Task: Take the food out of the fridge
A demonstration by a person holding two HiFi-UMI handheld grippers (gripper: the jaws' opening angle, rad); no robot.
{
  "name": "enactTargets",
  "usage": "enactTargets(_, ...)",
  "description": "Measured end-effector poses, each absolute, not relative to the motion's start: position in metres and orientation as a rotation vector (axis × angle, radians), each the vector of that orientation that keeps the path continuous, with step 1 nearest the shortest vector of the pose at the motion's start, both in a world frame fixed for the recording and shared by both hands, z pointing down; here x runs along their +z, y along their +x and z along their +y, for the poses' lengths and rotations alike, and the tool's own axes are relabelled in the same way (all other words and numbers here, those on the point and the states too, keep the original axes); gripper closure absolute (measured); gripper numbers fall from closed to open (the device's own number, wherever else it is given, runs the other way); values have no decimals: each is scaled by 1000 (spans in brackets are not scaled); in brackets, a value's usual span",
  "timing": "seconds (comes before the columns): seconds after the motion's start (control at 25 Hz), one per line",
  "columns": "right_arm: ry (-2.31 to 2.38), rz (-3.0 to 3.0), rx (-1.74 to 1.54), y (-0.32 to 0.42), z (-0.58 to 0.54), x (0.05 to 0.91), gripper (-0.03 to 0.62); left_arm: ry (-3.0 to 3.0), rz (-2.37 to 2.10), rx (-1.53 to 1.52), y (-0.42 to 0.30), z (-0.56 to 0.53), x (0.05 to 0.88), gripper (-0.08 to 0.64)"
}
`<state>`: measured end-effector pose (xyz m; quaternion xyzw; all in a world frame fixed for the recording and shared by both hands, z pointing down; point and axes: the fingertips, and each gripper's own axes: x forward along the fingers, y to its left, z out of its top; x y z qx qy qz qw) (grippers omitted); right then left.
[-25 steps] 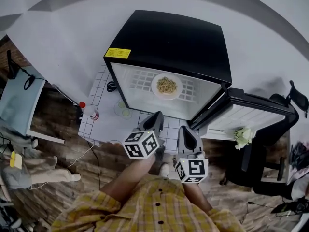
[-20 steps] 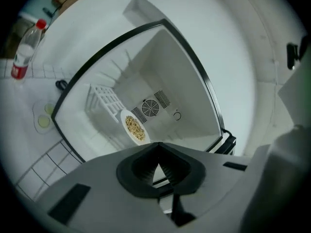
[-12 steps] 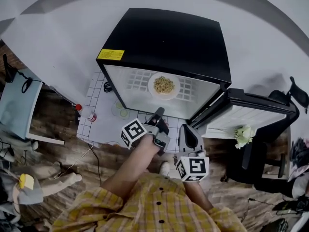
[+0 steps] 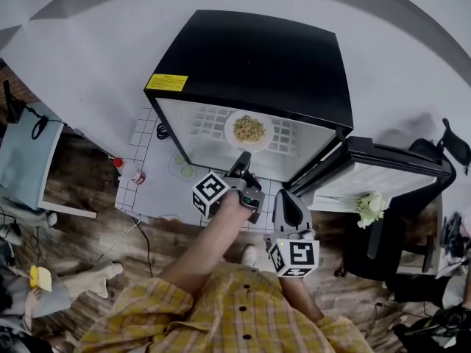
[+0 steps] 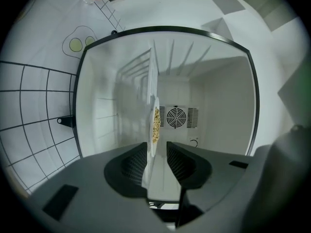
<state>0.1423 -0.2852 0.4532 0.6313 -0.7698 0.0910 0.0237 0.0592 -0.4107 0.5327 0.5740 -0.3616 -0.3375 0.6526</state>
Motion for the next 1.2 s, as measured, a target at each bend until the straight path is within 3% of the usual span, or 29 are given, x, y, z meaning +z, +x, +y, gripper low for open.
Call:
enactTargets(0.6, 1948, -2373, 330, 153, -288, 462, 584, 1224, -947, -785, 62, -453, 555, 431)
enactTargets(0.72, 1955, -2364, 348, 158, -288, 465, 584, 1227, -968, -765, 62, -452, 557, 492)
enactTargets(1.2, 1961, -2365, 356, 163, -284, 464, 584, 1200, -996, -724, 59, -445, 549, 540)
